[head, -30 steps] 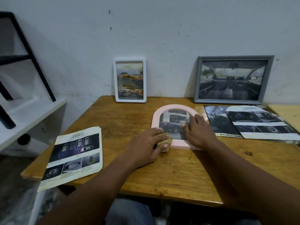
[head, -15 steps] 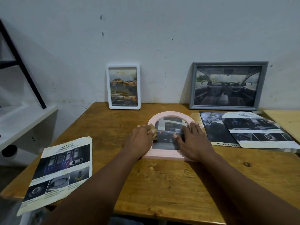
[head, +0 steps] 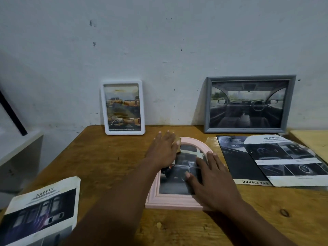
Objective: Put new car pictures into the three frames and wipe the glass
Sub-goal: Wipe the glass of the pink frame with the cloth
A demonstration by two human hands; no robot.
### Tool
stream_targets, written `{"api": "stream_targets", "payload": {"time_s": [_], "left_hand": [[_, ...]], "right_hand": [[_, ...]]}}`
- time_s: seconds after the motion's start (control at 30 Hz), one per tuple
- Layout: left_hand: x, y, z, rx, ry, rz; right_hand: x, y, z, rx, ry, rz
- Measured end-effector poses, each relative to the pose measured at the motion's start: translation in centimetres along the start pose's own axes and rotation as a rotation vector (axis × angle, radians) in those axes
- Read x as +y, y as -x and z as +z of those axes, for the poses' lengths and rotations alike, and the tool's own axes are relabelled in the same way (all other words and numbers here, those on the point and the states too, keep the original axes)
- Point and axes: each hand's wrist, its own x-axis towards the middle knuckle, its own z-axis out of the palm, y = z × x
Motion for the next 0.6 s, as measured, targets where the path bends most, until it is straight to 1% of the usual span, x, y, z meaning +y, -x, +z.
{"api": "stream_targets", "payload": {"time_s": [0.1, 0.17, 0.23, 0.27, 0.3, 0.37, 0.43, 0.5, 0.6], "left_hand": [[-0.6, 1.1, -0.2, 0.110, 0.096, 0.000], [-0.9, 2.3, -0.6, 0.162, 0.138, -0.044], [-1.4, 3.7, -0.8, 0.180, 0.134, -0.092], [-1.6, 4.4, -0.7, 0.183, 0.123, -0.112], [-1.8, 5.0, -0.5, 0.184, 0.116, -0.131], [-1.8, 6.0, 0.2, 0.182, 0.124, -0.151], [-1.6, 6.6, 1.0, 0.201, 0.150, -0.152], [-1.5, 6.6, 1.3, 0.243, 0.138, -0.124], [-1.3, 6.3, 1.4, 0.278, 0.078, 0.000]], "right_hand": [[0.2, -0.9, -1.0, -0.019, -0.025, 0.035], [-0.4, -2.4, -1.7, 0.018, 0.011, 0.001], [-1.9, -4.5, -1.9, 0.054, 0.024, -0.157], [-2.8, -5.7, -1.7, 0.043, 0.014, -0.252], [-3.6, -6.9, -1.5, 0.012, 0.005, -0.331], [-4.6, -8.7, -0.9, -0.067, 0.017, -0.413], [-4.6, -9.9, -0.5, -0.090, 0.067, -0.430], [-4.3, -10.5, -0.6, -0.054, 0.105, -0.420], [-2.9, -11.1, -1.6, 0.019, 0.144, -0.350]]}}
